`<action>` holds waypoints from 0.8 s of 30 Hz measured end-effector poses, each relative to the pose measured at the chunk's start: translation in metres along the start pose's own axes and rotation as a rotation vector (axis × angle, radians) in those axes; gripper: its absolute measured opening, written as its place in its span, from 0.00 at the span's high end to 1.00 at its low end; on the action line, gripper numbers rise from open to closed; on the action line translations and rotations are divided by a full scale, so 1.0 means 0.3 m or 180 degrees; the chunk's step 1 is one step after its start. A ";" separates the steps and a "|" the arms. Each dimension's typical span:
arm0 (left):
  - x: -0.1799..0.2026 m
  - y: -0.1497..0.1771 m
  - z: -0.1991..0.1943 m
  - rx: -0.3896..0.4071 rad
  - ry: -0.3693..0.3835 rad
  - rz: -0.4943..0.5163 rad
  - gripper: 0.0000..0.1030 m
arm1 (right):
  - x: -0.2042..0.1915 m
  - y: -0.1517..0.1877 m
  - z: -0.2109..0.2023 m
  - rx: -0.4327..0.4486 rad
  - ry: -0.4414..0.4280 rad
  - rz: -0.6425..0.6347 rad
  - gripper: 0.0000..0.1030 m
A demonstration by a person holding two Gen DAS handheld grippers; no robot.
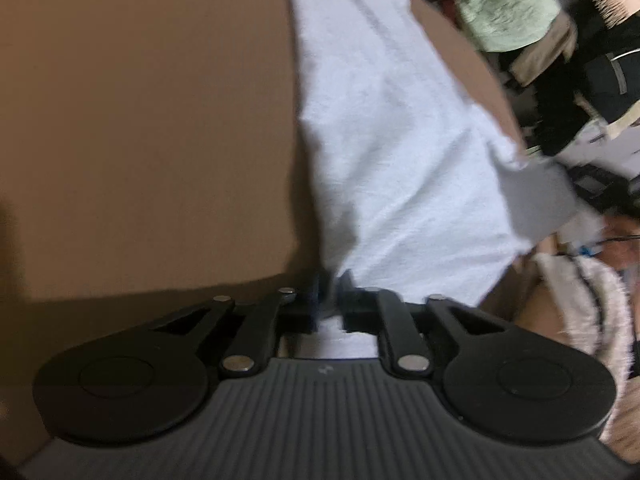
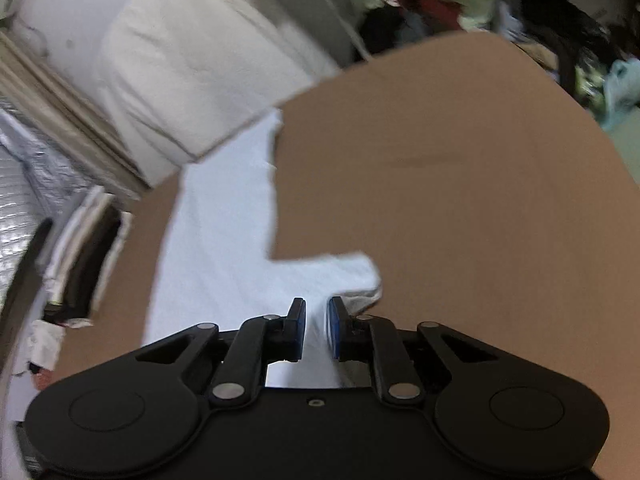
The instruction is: Fold clothes
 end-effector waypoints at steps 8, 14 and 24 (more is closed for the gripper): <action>-0.012 0.001 -0.038 0.0042 -0.0010 -0.0003 0.71 | -0.130 -0.044 0.029 -0.0322 0.0422 -0.0848 0.69; 0.037 -0.026 -0.133 0.0726 -0.0863 0.0860 0.51 | 0.004 0.133 0.028 -0.0752 0.0862 -0.0648 0.39; 0.341 0.153 -0.059 0.0279 0.0211 0.1928 0.40 | 0.139 0.285 -0.036 -0.0345 0.0043 0.0578 0.92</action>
Point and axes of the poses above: each gripper's, at about its wrist camera, not at the fingertips, and z roughly the way its jaws point, x to its right, y to its underside, the point moved 9 cm from there along z, roughly the way its jaws point, and after that the axes turned 9 degrees about -z, right-handed, at the moved point
